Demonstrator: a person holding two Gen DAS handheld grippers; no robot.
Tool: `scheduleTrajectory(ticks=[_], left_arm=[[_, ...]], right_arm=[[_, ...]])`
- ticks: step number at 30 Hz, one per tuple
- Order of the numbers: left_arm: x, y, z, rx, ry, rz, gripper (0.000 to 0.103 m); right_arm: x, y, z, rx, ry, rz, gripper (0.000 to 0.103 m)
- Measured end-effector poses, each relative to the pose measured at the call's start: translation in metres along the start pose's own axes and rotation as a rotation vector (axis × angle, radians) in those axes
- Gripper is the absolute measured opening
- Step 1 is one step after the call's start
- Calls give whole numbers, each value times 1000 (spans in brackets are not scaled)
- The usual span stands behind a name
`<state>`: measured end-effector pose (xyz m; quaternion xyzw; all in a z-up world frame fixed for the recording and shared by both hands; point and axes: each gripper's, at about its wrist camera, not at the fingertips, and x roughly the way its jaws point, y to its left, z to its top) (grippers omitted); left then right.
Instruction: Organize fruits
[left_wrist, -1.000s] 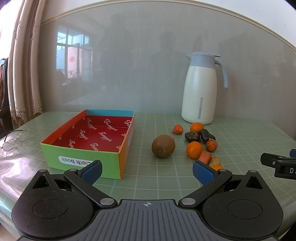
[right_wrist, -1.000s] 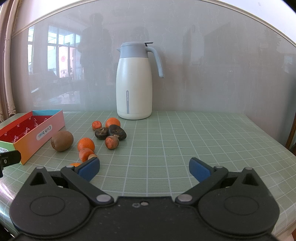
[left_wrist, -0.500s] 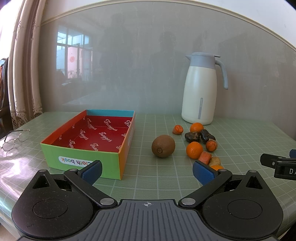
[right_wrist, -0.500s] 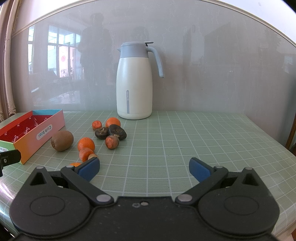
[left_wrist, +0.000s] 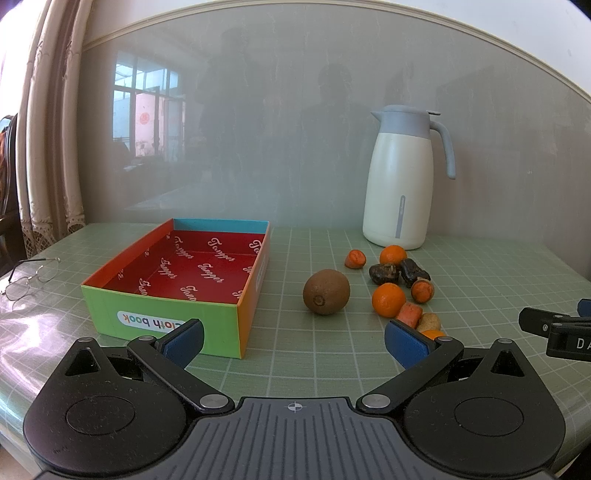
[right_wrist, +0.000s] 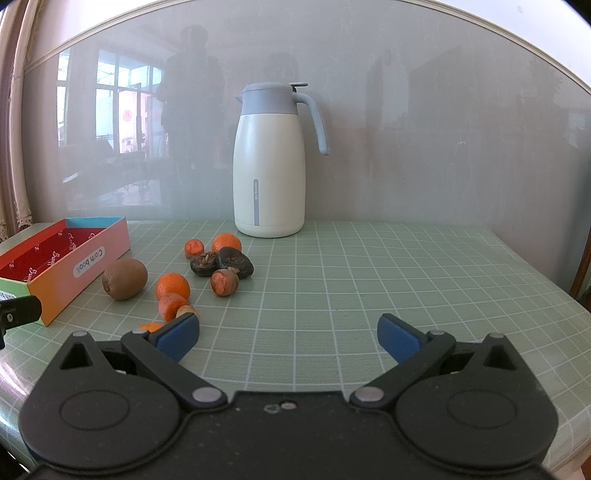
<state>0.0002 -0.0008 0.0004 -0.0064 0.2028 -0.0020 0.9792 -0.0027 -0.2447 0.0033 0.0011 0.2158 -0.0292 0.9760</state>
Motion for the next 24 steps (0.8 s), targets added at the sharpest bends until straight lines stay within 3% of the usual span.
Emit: scheduleTrajectory(ticks=[24], left_arm=[[0,0,0,0,0,0,103]], right_arm=[[1,2,0,-4,2,-1,103]])
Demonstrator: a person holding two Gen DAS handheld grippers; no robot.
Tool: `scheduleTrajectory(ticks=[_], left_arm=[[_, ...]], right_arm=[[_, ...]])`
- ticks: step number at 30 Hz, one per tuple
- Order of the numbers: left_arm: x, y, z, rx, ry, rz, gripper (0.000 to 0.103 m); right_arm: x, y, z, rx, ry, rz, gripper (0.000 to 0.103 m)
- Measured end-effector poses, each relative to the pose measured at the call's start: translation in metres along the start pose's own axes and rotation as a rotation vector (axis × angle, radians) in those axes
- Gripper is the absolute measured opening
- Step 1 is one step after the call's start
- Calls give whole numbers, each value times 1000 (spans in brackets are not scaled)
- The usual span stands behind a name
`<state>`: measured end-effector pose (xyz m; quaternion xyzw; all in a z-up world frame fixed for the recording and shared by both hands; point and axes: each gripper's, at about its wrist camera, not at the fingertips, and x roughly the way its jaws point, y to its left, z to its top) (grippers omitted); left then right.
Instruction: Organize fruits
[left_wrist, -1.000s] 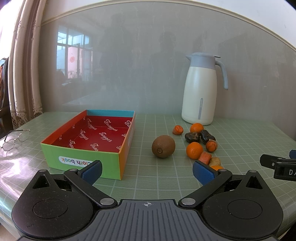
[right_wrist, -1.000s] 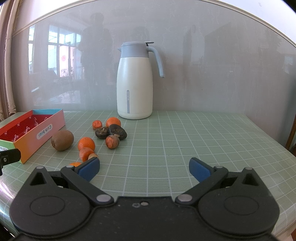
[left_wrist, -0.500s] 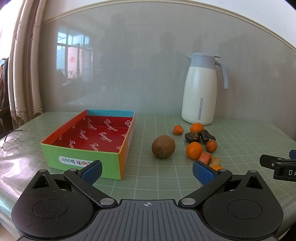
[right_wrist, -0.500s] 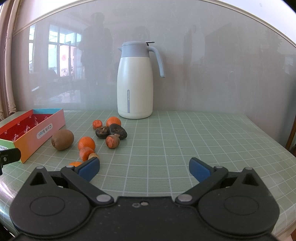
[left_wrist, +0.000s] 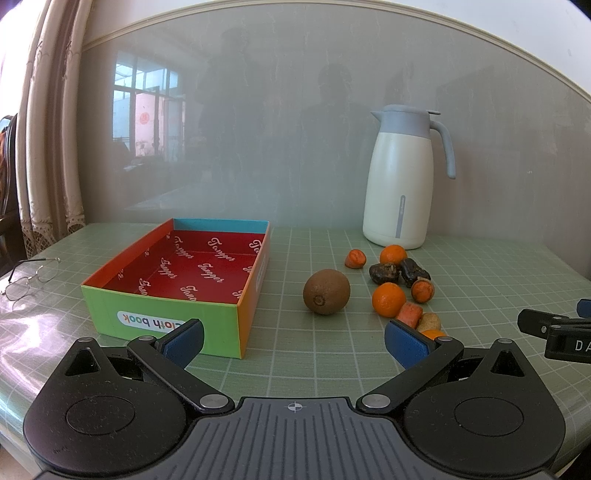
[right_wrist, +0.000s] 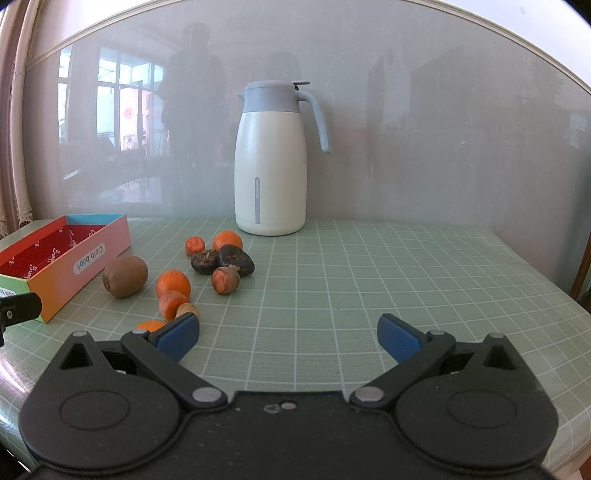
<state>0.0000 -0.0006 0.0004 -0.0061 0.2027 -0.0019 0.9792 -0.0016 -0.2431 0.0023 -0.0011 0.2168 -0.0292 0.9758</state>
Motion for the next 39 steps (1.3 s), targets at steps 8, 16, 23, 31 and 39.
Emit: scheduleTrajectory(ticks=[8,16,23,31,39], left_arm=[[0,0,0,-1,0,0,103],[0,0,0,-1,0,-1,103],[0,-1,1,4,2,-2,103],[2,-21,1,35,27,-72,103],[21,-51,-6,92,81,-111,103]], right_arm=[[0,0,0,0,0,-1,103],[1,0,1,-2,0,-2,103],[1,0,0,-1,0,-3,103],[3,-7,3,22,4,-24,103],[6,-28,11,77,6,-82,103]])
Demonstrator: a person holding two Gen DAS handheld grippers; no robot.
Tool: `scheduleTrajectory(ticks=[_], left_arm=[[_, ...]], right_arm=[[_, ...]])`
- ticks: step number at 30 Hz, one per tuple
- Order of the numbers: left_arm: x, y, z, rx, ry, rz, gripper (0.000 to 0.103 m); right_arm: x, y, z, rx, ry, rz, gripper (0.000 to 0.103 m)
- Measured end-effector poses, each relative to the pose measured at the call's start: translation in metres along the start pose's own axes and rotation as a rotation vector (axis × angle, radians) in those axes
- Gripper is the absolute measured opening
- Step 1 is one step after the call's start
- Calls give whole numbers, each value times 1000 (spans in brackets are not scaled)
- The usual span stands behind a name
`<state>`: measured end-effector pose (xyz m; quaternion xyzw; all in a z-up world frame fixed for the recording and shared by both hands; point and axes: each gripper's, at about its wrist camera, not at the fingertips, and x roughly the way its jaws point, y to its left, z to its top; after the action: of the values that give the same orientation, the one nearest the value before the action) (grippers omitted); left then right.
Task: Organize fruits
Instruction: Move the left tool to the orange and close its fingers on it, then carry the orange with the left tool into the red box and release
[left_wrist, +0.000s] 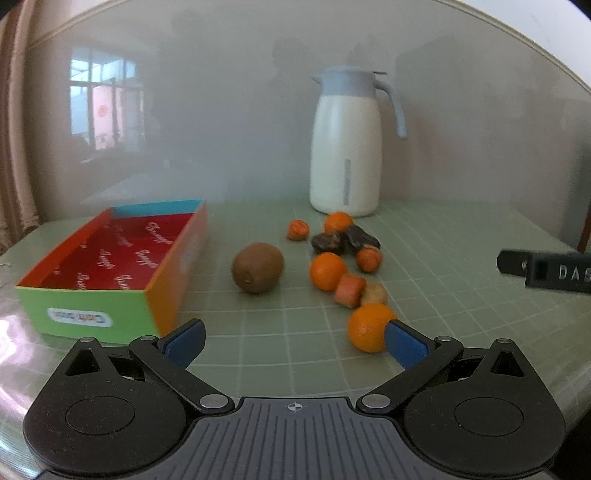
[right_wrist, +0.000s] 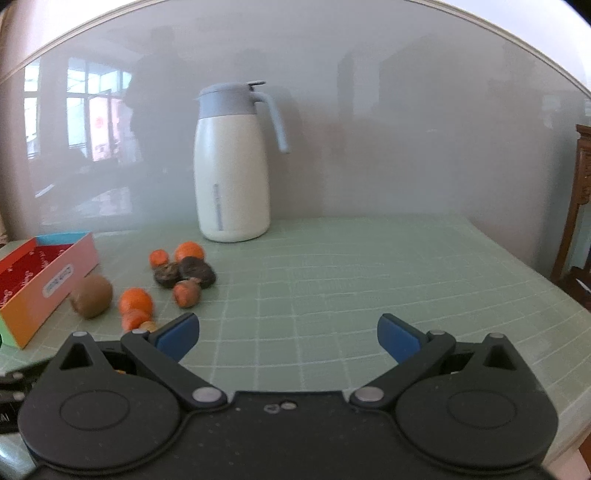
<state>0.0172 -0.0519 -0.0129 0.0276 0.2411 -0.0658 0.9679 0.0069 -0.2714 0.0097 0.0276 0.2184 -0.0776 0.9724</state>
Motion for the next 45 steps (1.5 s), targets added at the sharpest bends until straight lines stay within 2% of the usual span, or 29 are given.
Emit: scheduleTrajectory(ticks=[8,11,12,22,24,25,38,41,45], left_arm=[[17,-28,1,47,20,-27,102],[23,-39,0,67,33,-40,81],[27,-41,0,68,45,-42,80],[50,-53,0,69,90,-44,78],[54,-55,-2,73,115,-36,47],[54,-54,-1,57,117,-54,42],[53,-44,1,60,112,-29,41],[44,-32,8,70,63,-6,41],[38,-13,14,45,44,13,41]], right_arm=[[8,-23,6,59,-12,-28,103],[8,-29,6,85,-12,-30,103],[8,-31,6,90,-13,-30,103],[12,-36,4,117,-9,-35,103],[13,-36,4,118,-7,-35,103],[14,-35,4,117,-8,-34,103],[15,-34,3,107,-3,-41,103],[17,-32,3,107,2,-43,103],[18,-25,3,92,5,-40,103]])
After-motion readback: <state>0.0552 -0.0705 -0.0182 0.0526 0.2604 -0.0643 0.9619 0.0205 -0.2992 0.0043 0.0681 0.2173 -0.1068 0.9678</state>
